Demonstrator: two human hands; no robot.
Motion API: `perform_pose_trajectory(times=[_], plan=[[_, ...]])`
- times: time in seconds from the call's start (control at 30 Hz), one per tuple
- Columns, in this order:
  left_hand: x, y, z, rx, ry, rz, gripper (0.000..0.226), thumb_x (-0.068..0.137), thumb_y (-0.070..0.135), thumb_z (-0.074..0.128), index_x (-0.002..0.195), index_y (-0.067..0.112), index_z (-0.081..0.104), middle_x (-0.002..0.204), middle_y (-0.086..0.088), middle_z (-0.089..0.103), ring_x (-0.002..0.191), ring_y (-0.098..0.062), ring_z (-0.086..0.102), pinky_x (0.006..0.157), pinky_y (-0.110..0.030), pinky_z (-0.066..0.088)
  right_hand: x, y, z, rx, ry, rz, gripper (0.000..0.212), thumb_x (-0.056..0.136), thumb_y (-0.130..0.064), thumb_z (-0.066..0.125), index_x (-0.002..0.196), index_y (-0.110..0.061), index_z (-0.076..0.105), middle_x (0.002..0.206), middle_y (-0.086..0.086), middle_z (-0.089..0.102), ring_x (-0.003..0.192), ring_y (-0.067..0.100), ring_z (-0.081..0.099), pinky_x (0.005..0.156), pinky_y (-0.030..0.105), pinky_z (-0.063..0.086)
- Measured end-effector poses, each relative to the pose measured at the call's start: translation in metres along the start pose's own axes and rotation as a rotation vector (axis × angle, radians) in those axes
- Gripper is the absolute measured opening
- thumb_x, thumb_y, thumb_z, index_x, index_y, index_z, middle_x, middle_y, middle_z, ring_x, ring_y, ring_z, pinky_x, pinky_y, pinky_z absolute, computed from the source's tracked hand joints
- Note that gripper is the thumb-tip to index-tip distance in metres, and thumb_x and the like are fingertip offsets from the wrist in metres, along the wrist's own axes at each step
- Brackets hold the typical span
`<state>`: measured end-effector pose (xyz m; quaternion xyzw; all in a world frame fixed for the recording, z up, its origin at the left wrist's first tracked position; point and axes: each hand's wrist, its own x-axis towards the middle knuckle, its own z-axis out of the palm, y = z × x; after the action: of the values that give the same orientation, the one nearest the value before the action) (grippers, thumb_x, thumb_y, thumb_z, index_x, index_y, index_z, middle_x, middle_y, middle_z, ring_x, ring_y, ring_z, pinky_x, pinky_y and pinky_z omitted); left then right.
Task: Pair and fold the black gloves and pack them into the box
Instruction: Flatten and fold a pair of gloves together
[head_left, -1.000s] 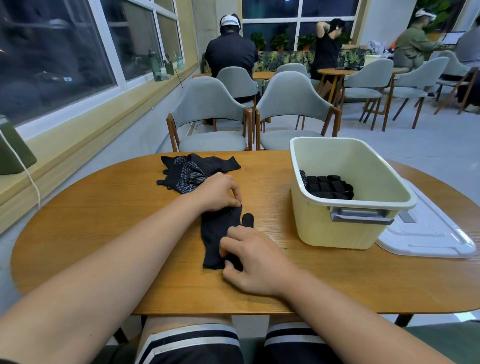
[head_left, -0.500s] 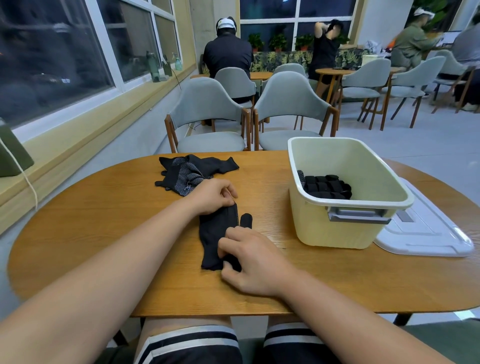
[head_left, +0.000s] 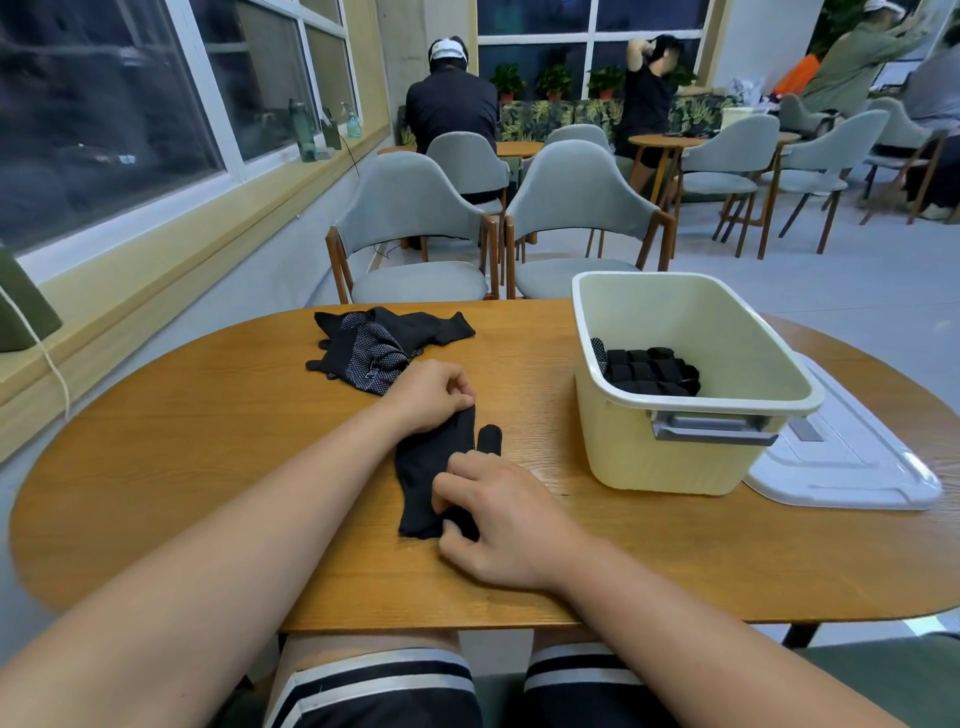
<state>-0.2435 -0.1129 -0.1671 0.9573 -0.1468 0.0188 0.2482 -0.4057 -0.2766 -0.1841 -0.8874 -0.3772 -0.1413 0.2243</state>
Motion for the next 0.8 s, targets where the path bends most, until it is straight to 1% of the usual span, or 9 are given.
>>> perform_pose_trajectory(times=[0.17,0.3,0.5,0.6,0.7,0.8], plan=[[-0.0012,-0.0023,0.0,-0.014,0.028,-0.017,0.002,0.095,0.024,0.079,0.093,0.025,0.078,0.089,0.008,0.073,0.086,-0.009,0.066,0.08,-0.03,0.054,0.0002,-0.0004,-0.0001,0.001,-0.005,0.002,0.012,0.088,-0.03,0.064,0.095,-0.022,0.061,0.091,-0.007,0.049,0.085,0.014,0.045,0.075,0.033,0.041],[-0.0009,-0.0051,-0.0023,-0.041,0.037,-0.029,0.004,0.095,0.025,0.078,0.092,0.027,0.077,0.091,0.007,0.074,0.088,-0.011,0.067,0.081,-0.031,0.055,0.0001,-0.0003,-0.0004,0.004,-0.009,0.004,0.012,0.088,-0.031,0.064,0.096,-0.022,0.061,0.091,-0.007,0.05,0.085,0.014,0.046,0.076,0.035,0.043],[-0.0018,-0.0066,-0.0037,-0.038,-0.006,-0.036,0.002,0.095,0.025,0.08,0.094,0.026,0.078,0.09,0.009,0.074,0.088,-0.008,0.068,0.077,-0.026,0.053,-0.0003,-0.0004,0.0001,0.018,0.0,0.011,0.012,0.088,-0.031,0.065,0.096,-0.023,0.061,0.092,-0.008,0.05,0.086,0.014,0.047,0.075,0.037,0.046],[-0.0007,-0.004,-0.0036,-0.03,-0.004,-0.042,0.004,0.094,0.026,0.082,0.093,0.026,0.078,0.089,0.009,0.074,0.087,-0.008,0.069,0.078,-0.027,0.054,-0.0003,-0.0003,0.0001,0.016,0.003,0.013,0.012,0.088,-0.031,0.065,0.096,-0.022,0.061,0.092,-0.008,0.05,0.086,0.013,0.046,0.074,0.037,0.045],[0.0003,-0.0004,-0.0005,-0.018,0.007,-0.039,0.006,0.093,0.026,0.083,0.091,0.024,0.078,0.086,0.008,0.074,0.085,-0.01,0.069,0.075,-0.027,0.052,0.0,-0.0007,0.0003,0.015,-0.002,0.015,0.012,0.088,-0.032,0.064,0.096,-0.023,0.061,0.092,-0.008,0.05,0.086,0.013,0.045,0.074,0.037,0.045],[0.0009,0.0022,0.0042,-0.041,0.037,-0.062,0.007,0.092,0.027,0.083,0.093,0.024,0.077,0.088,0.009,0.074,0.086,-0.011,0.069,0.075,-0.028,0.052,-0.0001,-0.0006,-0.0006,0.027,-0.001,0.009,0.012,0.089,-0.032,0.064,0.096,-0.023,0.061,0.092,-0.007,0.051,0.086,0.012,0.045,0.075,0.037,0.045]])
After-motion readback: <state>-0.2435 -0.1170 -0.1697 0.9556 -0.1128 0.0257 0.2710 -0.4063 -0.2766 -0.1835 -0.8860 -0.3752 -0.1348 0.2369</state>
